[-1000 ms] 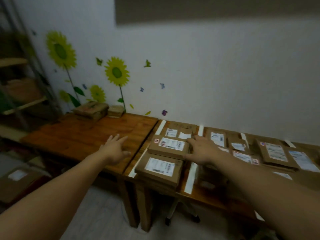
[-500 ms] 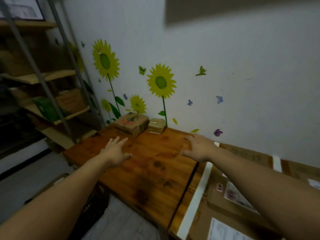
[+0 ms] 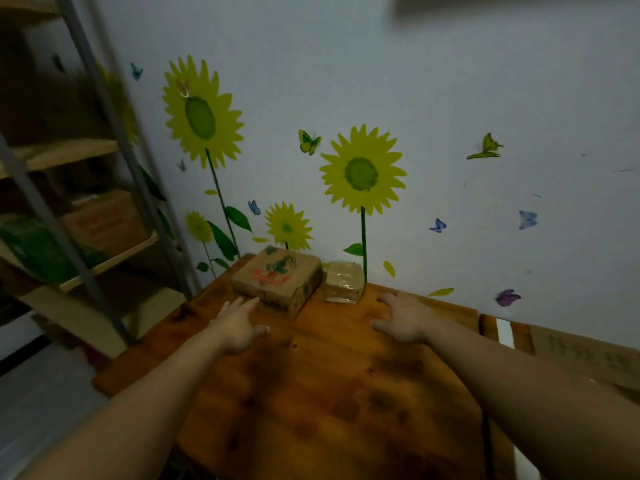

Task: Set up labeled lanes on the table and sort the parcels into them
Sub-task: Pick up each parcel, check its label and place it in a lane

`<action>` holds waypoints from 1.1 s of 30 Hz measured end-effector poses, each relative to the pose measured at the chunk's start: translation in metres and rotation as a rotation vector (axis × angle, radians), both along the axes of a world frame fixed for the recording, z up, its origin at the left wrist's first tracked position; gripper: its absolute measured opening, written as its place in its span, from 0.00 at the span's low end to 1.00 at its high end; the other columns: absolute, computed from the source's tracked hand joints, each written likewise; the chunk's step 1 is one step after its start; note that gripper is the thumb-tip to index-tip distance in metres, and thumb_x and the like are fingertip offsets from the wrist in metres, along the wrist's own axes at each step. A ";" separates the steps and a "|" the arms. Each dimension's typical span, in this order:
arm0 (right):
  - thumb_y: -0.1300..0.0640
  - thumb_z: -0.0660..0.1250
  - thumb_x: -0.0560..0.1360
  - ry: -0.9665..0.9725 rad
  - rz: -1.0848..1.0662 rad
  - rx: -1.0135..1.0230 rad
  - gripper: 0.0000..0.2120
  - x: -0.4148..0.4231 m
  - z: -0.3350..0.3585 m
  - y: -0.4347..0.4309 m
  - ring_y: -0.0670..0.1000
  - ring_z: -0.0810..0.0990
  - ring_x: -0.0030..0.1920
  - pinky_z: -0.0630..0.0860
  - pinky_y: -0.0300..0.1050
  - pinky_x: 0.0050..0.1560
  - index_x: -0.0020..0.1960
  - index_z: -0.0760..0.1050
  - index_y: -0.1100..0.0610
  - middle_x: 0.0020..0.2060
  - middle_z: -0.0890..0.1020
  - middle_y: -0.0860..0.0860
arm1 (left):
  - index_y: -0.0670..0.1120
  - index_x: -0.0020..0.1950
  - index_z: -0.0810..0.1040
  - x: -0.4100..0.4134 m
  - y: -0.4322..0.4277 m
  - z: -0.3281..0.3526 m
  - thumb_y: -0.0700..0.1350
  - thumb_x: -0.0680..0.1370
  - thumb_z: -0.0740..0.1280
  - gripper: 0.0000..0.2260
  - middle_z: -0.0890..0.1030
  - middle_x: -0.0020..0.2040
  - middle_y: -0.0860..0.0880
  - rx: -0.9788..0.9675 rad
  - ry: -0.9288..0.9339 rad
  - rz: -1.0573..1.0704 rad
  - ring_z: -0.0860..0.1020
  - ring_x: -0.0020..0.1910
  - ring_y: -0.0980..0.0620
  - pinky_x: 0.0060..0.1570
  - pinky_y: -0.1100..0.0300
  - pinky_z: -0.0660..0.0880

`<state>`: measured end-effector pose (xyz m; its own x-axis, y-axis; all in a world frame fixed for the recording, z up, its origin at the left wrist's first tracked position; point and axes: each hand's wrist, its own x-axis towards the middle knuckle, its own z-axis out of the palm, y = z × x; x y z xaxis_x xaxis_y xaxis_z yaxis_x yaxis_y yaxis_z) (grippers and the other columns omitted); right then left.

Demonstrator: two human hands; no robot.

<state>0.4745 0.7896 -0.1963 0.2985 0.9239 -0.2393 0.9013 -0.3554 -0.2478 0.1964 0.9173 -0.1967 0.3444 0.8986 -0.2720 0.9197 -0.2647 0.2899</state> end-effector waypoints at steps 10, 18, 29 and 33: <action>0.41 0.65 0.75 0.221 -0.311 -0.008 0.34 0.028 -0.021 0.100 0.56 0.67 0.70 0.65 0.49 0.69 0.76 0.59 0.54 0.73 0.65 0.55 | 0.48 0.77 0.57 0.079 0.129 -0.011 0.54 0.75 0.68 0.34 0.59 0.77 0.45 -0.127 -0.190 -0.202 0.59 0.75 0.46 0.73 0.54 0.58; 0.48 0.60 0.80 0.407 -0.370 0.012 0.20 0.076 -0.080 0.200 0.55 0.73 0.65 0.69 0.45 0.60 0.69 0.69 0.55 0.67 0.73 0.55 | 0.41 0.73 0.64 0.200 0.190 -0.059 0.44 0.79 0.64 0.23 0.67 0.71 0.49 -0.277 -0.320 -0.229 0.70 0.64 0.49 0.51 0.69 0.64; 0.51 0.71 0.74 0.839 -0.591 0.159 0.36 0.092 -0.163 0.257 0.54 0.73 0.64 0.74 0.45 0.60 0.75 0.56 0.54 0.67 0.71 0.53 | 0.47 0.74 0.60 0.256 0.239 -0.139 0.52 0.76 0.67 0.30 0.74 0.63 0.47 -0.680 -0.433 0.192 0.76 0.51 0.51 0.36 0.60 0.74; 0.44 0.79 0.60 0.793 -0.601 0.207 0.48 0.080 -0.163 0.246 0.51 0.74 0.61 0.77 0.48 0.59 0.72 0.56 0.47 0.64 0.71 0.50 | 0.48 0.72 0.63 0.251 0.232 -0.137 0.54 0.77 0.66 0.26 0.76 0.60 0.46 -0.801 -0.605 0.262 0.78 0.51 0.47 0.42 0.52 0.79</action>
